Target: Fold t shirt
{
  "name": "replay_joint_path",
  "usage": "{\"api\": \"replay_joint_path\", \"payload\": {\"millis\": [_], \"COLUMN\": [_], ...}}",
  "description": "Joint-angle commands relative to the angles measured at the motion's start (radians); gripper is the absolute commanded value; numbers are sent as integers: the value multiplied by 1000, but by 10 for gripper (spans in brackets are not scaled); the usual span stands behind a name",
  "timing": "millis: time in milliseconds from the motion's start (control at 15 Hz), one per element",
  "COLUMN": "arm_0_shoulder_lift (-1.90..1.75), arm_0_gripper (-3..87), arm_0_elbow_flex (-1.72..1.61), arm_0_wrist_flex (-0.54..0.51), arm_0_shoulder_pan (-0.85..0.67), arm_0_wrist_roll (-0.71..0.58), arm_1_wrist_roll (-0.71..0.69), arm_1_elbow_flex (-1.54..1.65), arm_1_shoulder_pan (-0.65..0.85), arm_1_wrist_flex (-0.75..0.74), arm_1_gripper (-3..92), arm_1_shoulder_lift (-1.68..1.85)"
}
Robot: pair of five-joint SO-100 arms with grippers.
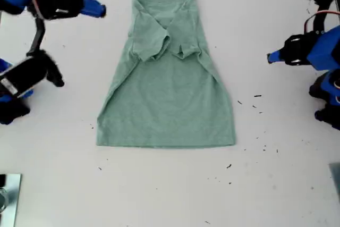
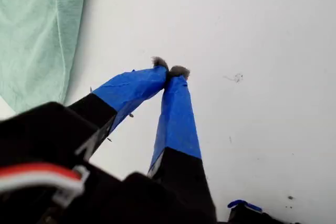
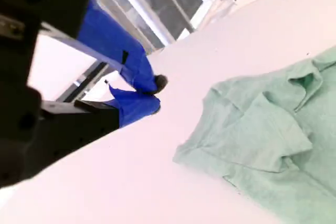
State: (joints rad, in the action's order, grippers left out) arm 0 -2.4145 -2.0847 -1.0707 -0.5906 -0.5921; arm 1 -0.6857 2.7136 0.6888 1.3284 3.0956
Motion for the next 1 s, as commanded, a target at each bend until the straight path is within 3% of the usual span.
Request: {"api": "replay_joint_path", "payload": {"millis": [0, 267, 333, 533, 667, 800, 933], "arm_0_shoulder_lift": [-489, -996, -1137, -1161, -1160, -1161, -1161], "arm_0_gripper": [-2, -3, -3, -3, -3, -3, -3], "arm_0_elbow_flex": [-646, -1109, -1161, -1163, -1163, -1163, -1163], "arm_0_wrist_flex": [184, 124, 66, 58, 58, 58, 58], "arm_0_shoulder_pan": [86, 176, 147, 132, 137, 133, 132], "arm_0_wrist_roll": [196, 400, 390, 383, 377, 373, 368], "arm_1_wrist_roll": [3, 15, 20, 37, 61, 117, 230], "arm_1_elbow_flex": [-3, 6, 9, -12, -293, -779, -1045], "arm_1_shoulder_pan": [-17, -34, -37, -52, -121, -302, -485], "arm_1_wrist_flex": [-12, -23, -25, -8, 123, 305, 356], "arm_1_gripper": [19, 19, 19, 19, 19, 39, 349], "arm_1_shoulder_lift": [-8, -34, -34, -40, -224, -560, -808]}}
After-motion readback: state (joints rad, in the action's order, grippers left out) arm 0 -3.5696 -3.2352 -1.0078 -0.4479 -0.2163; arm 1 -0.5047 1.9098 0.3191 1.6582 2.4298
